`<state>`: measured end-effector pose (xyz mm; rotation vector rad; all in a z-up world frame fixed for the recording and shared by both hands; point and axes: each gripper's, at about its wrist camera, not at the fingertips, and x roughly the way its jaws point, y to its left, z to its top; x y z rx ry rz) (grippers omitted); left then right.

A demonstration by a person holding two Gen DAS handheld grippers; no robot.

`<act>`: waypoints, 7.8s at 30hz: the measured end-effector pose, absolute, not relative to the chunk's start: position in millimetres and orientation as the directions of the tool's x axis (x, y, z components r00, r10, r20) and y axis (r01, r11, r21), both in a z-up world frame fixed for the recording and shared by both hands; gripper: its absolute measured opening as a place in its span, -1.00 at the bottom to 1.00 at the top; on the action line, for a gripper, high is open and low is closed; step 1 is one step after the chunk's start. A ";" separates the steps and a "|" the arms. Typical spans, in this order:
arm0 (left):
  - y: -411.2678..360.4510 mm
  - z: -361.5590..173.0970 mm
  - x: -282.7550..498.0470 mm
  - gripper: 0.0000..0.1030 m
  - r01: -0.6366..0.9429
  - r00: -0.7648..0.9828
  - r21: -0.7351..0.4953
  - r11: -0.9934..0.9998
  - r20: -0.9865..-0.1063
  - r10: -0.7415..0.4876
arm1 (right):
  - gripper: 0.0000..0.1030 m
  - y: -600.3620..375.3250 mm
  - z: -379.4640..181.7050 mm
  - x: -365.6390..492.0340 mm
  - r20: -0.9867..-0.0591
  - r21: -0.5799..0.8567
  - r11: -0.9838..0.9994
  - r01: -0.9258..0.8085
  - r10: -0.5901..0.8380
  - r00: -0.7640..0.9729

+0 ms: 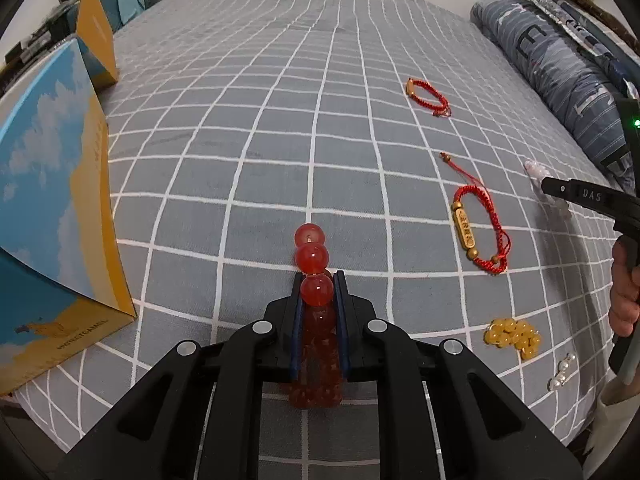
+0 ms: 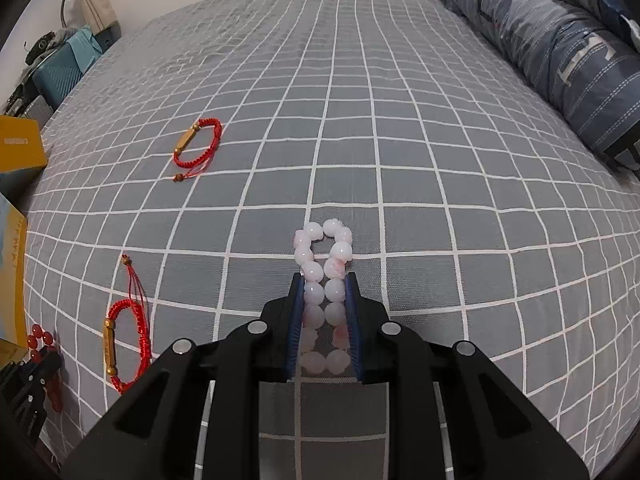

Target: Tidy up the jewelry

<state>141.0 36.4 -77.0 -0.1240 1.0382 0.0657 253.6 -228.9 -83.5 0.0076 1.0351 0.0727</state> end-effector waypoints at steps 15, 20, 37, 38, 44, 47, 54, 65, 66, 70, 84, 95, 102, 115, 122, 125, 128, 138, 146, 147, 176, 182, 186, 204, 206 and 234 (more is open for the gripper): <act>32.5 -43.1 134.2 -0.75 -0.115 0.589 -0.086 0.990 -0.808 -0.002 | -0.63 -226.7 -62.2 228.2 -0.817 0.046 0.998 -0.053 0.068 0.573; 29.8 -38.0 133.3 -0.75 -0.111 0.592 -0.088 0.990 -0.806 -0.005 | -0.63 -218.6 -55.9 219.2 -0.810 0.036 0.998 -0.055 0.061 0.583; 48.0 11.7 130.7 -0.75 -0.119 0.652 -0.079 0.990 -0.758 0.018 | -0.63 -190.9 -9.0 195.6 -0.771 0.054 0.996 -0.076 0.090 0.630; 49.2 15.9 130.6 -0.75 -0.119 0.656 -0.080 0.990 -0.754 0.018 | -0.63 -186.4 -4.2 193.8 -0.767 0.050 0.995 -0.081 0.090 0.636; 64.1 49.9 130.0 -0.75 -0.130 0.693 -0.070 0.989 -0.720 0.040 | -0.63 -160.7 22.0 187.2 -0.743 0.051 0.992 -0.116 0.116 0.659; 75.9 64.0 127.5 -0.75 -0.150 0.703 -0.057 0.987 -0.708 0.066 | -0.63 -141.6 34.8 183.0 -0.733 0.053 0.989 -0.137 0.132 0.668; 123.1 88.2 113.6 -0.75 -0.210 0.706 -0.059 0.976 -0.700 0.109 | -0.63 -89.7 58.6 178.4 -0.710 0.037 0.981 -0.191 0.161 0.686; 207.8 87.6 81.7 -0.75 -0.341 0.664 -0.035 0.940 -0.716 0.214 | -0.63 17.5 84.5 160.4 -0.694 0.041 0.941 -0.336 0.268 0.668; 216.1 87.6 77.7 -0.75 -0.351 0.660 -0.034 0.936 -0.718 0.221 | -0.63 25.5 85.1 157.9 -0.694 0.042 0.936 -0.349 0.279 0.664; 243.8 85.8 64.2 -0.75 -0.391 0.644 -0.039 0.920 -0.726 0.243 | -0.63 60.3 86.7 147.1 -0.695 0.035 0.919 -0.393 0.304 0.652; 307.1 59.8 31.8 -0.75 -0.502 0.557 -0.021 0.864 -0.773 0.305 | -0.63 165.1 64.5 115.3 -0.739 0.008 0.844 -0.536 0.365 0.565; 332.9 21.6 29.2 -0.75 -0.533 0.466 -0.012 0.846 -0.839 0.282 | -0.63 211.0 15.9 121.8 -0.837 -0.025 0.819 -0.574 0.297 0.460; 335.1 13.1 29.3 -0.74 -0.529 0.447 -0.010 0.848 -0.853 0.268 | -0.63 213.2 2.1 125.7 -0.859 -0.032 0.827 -0.562 0.265 0.439; 342.1 19.6 21.8 -0.04 -0.574 0.453 -0.001 0.819 -0.833 0.317 | -0.16 211.3 14.6 116.9 -0.839 -0.032 0.819 -0.573 0.291 0.461; 332.6 30.4 10.5 0.55 -0.572 0.485 0.014 0.820 -0.801 0.352 | 0.55 196.7 38.9 104.6 -0.790 -0.057 0.828 -0.558 0.304 0.532; 327.6 38.6 8.2 0.75 -0.567 0.510 0.007 0.823 -0.782 0.358 | 0.73 185.5 48.9 103.8 -0.770 -0.044 0.840 -0.541 0.317 0.554; 320.6 48.1 5.7 0.87 -0.558 0.535 0.011 0.830 -0.760 0.370 | 0.82 176.0 56.6 102.9 -0.755 -0.036 0.847 -0.531 0.325 0.570; 291.5 71.8 -2.6 0.89 -0.527 0.593 0.004 0.850 -0.714 0.371 | 0.85 119.1 70.8 98.4 -0.714 -0.019 0.888 -0.459 0.309 0.628; 244.5 82.2 12.2 0.89 -0.445 0.643 -0.023 0.895 -0.703 0.303 | 0.85 34.4 69.4 103.2 -0.712 -0.019 0.936 -0.352 0.234 0.662; 235.8 83.3 14.8 0.89 -0.430 0.649 -0.020 0.902 -0.702 0.294 | 0.85 25.8 68.3 103.4 -0.712 -0.020 0.940 -0.340 0.225 0.665; 23.5 41.4 87.7 0.89 -0.079 0.660 -0.011 0.997 -0.750 0.044 | 0.85 -215.0 17.0 54.7 -0.749 -0.049 0.998 -0.024 -0.021 0.662; -3.6 16.1 106.1 0.89 -0.037 0.636 -0.028 0.999 -0.772 0.002 | 0.85 -235.4 -8.7 46.4 -0.767 -0.061 0.998 0.002 -0.048 0.640; -18.5 -5.5 123.8 0.89 -0.016 0.605 -0.033 0.999 -0.796 -0.016 | 0.85 -242.6 -27.3 46.9 -0.790 -0.042 0.999 0.005 -0.036 0.612; -34.2 -75.5 198.9 0.89 -0.024 0.502 -0.039 0.999 -0.865 -0.021 | 0.85 -215.1 -89.5 59.2 -0.829 0.032 0.997 -0.074 0.068 0.556; -35.4 -80.8 204.8 0.89 -0.032 0.490 -0.044 0.999 -0.871 -0.022 | 0.83 -213.6 -92.4 60.5 -0.827 0.032 0.997 -0.075 0.069 0.558; -39.4 -86.1 196.8 -0.85 -0.019 0.469 -0.079 0.997 -0.881 -0.061 | -0.40 -209.0 -103.3 64.7 -0.823 0.006 0.990 -0.138 0.083 0.562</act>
